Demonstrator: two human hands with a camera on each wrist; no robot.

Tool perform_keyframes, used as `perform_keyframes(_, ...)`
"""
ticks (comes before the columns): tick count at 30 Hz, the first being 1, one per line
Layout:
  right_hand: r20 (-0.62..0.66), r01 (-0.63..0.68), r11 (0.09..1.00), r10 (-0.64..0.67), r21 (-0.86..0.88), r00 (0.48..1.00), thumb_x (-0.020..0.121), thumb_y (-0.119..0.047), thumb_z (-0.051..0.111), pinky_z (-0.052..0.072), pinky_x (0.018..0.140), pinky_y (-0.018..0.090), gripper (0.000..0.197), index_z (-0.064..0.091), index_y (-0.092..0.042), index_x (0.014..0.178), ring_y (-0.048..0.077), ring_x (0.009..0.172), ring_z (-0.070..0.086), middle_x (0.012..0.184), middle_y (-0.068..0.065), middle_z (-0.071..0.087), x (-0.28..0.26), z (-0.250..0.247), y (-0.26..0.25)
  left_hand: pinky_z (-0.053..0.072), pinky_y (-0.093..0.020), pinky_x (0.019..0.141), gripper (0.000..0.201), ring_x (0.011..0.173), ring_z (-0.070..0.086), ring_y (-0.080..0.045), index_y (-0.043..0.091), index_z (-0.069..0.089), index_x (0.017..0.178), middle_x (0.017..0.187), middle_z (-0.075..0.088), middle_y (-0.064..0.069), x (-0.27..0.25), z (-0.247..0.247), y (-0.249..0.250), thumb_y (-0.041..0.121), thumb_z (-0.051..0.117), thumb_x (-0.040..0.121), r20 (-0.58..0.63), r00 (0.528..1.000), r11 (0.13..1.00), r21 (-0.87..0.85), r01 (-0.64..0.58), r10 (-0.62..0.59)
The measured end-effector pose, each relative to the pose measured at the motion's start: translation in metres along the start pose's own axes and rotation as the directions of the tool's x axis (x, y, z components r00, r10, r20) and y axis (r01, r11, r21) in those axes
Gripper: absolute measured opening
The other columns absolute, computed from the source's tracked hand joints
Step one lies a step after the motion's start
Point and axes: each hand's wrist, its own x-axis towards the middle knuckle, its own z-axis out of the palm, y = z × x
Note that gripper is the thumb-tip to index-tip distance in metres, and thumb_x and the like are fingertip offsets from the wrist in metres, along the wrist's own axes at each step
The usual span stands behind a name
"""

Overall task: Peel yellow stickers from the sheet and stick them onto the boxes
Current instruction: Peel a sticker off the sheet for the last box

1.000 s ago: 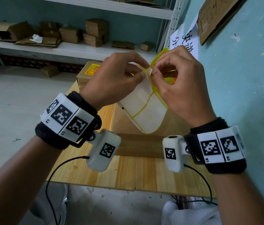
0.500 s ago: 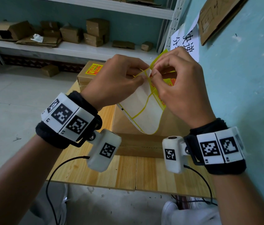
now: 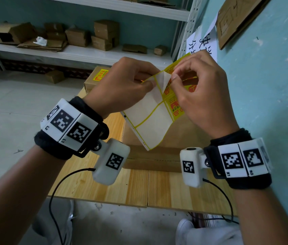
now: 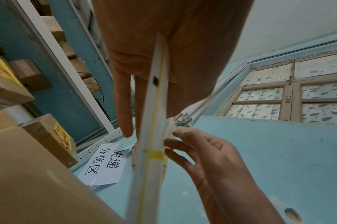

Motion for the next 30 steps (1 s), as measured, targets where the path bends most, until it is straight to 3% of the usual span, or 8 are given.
perform_keyframes(5,-0.006,-0.007,1.000,0.006,-0.010,1.000,0.088,-0.012,0.061,0.050,0.073,0.014,0.012,0.066,-0.002,0.084,0.013,0.082,0.059,0.096,0.010,0.061,0.0001,-0.0003,0.0003,0.057,-0.035,0.087,0.022,0.091,0.070,-0.004,0.016,0.072,0.110,0.100,0.075,0.004,0.0005,-0.0013,-0.0018,0.008,0.059,0.094,0.008,1.000,1.000,0.015,0.013,-0.013)
perform_keyframes(9,-0.014,-0.017,1.000,0.017,-0.012,1.000,0.089,-0.014,0.060,0.052,0.073,0.020,0.013,0.065,-0.002,0.085,0.014,0.081,0.060,0.098,0.012,0.060,0.0000,-0.0011,0.0007,0.057,-0.030,0.085,0.021,0.089,0.069,-0.001,0.018,0.070,0.109,0.100,0.074,0.006,-0.0002,-0.0014,-0.0010,0.010,0.059,0.094,0.020,1.000,0.999,0.045,0.005,-0.006)
perform_keyframes(15,-0.011,-0.027,1.000,0.027,-0.006,1.000,0.091,-0.016,0.060,0.050,0.072,0.017,0.015,0.066,-0.003,0.087,0.012,0.081,0.059,0.096,0.010,0.060,-0.0002,-0.0002,0.0000,0.059,-0.032,0.081,0.019,0.087,0.071,-0.008,0.015,0.071,0.107,0.098,0.075,0.002,-0.0007,-0.0004,0.0016,0.008,0.058,0.094,0.031,0.999,0.999,-0.012,0.037,-0.036)
perform_keyframes(20,0.009,-0.014,1.000,0.014,0.023,1.000,0.094,-0.019,0.058,0.051,0.075,0.028,0.018,0.067,-0.004,0.089,0.015,0.083,0.059,0.095,0.008,0.060,-0.0002,0.0004,-0.0018,0.060,-0.032,0.079,0.017,0.086,0.072,-0.010,0.012,0.071,0.106,0.097,0.075,-0.001,-0.0001,0.0001,0.0008,0.008,0.060,0.093,0.006,0.998,0.994,-0.090,0.068,-0.068)
perform_keyframes(25,0.043,-0.010,0.999,0.008,0.035,0.999,0.092,-0.029,0.066,0.051,0.074,0.021,0.022,0.068,-0.007,0.090,0.014,0.082,0.062,0.097,0.008,0.060,-0.0008,0.0004,-0.0032,0.059,-0.039,0.082,0.016,0.090,0.072,-0.015,0.011,0.070,0.106,0.099,0.075,-0.005,0.0013,-0.0009,-0.0016,0.009,0.061,0.093,-0.011,0.998,0.991,-0.115,0.067,-0.069)
perform_keyframes(30,0.075,-0.003,1.000,0.001,0.029,0.997,0.089,-0.016,0.067,0.050,0.076,0.013,0.009,0.069,-0.007,0.086,0.008,0.080,0.062,0.098,0.007,0.063,-0.0011,-0.0017,-0.0005,0.059,-0.040,0.081,0.014,0.087,0.073,-0.017,0.011,0.070,0.103,0.098,0.075,-0.005,0.0006,-0.0045,-0.0020,0.006,0.061,0.093,-0.028,0.996,0.986,-0.150,0.078,-0.083)
